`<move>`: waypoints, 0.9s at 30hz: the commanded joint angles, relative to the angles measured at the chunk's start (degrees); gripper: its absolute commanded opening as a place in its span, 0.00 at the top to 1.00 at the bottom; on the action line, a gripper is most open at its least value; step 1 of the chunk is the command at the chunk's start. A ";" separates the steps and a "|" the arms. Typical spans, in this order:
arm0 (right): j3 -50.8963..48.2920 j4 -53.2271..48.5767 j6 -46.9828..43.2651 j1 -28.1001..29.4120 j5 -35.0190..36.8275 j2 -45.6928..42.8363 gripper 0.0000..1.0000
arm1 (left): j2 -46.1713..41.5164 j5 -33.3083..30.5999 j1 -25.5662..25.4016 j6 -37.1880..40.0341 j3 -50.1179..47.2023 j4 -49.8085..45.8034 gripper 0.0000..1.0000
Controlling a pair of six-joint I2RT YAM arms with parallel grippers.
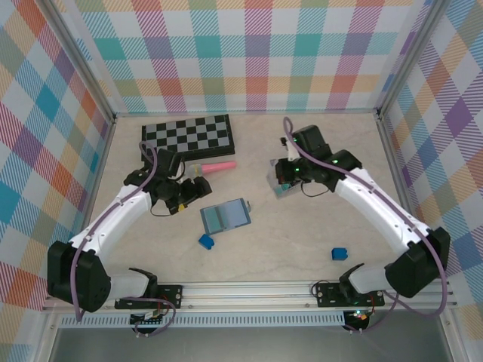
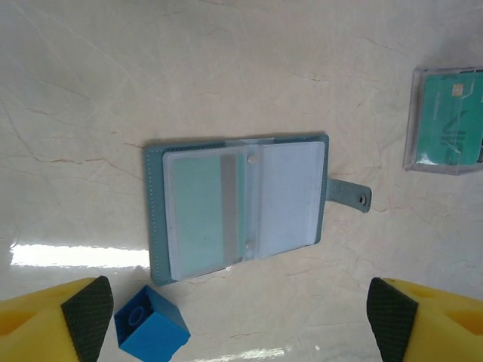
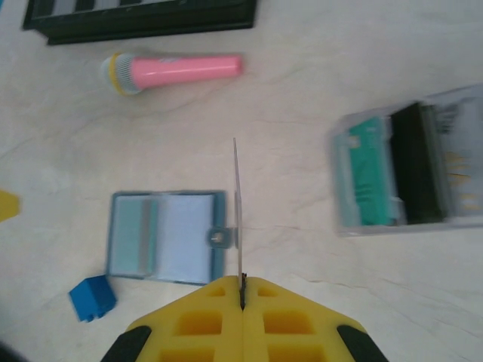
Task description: Take the credit cards out of the card holder
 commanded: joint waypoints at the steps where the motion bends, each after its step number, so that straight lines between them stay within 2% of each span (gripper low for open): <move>1: -1.12 -4.47 -4.83 -5.21 3.11 -1.71 1.00 | -1.95 -2.69 0.77 1.55 -0.74 -3.21 0.04; 3: -0.34 -4.63 -7.10 -8.23 1.12 -1.33 1.00 | -2.34 -3.80 0.81 1.57 -0.82 -3.44 0.00; 8: 5.02 -5.69 -13.23 -13.56 -1.42 4.42 1.00 | -1.69 -6.57 1.08 1.00 1.13 -5.00 0.00; 12: 9.04 -5.80 -19.62 -15.94 -4.63 10.09 1.00 | -0.03 -11.23 1.51 -0.91 3.32 -5.79 0.00; 17: 15.48 -11.07 -27.82 -16.31 -4.16 17.68 1.00 | 2.23 -12.71 1.95 -2.60 5.13 -3.90 0.00; 27: 21.90 -14.81 -31.40 -16.50 -4.22 26.48 1.00 | 6.11 -14.90 2.31 -2.49 7.71 -1.83 0.00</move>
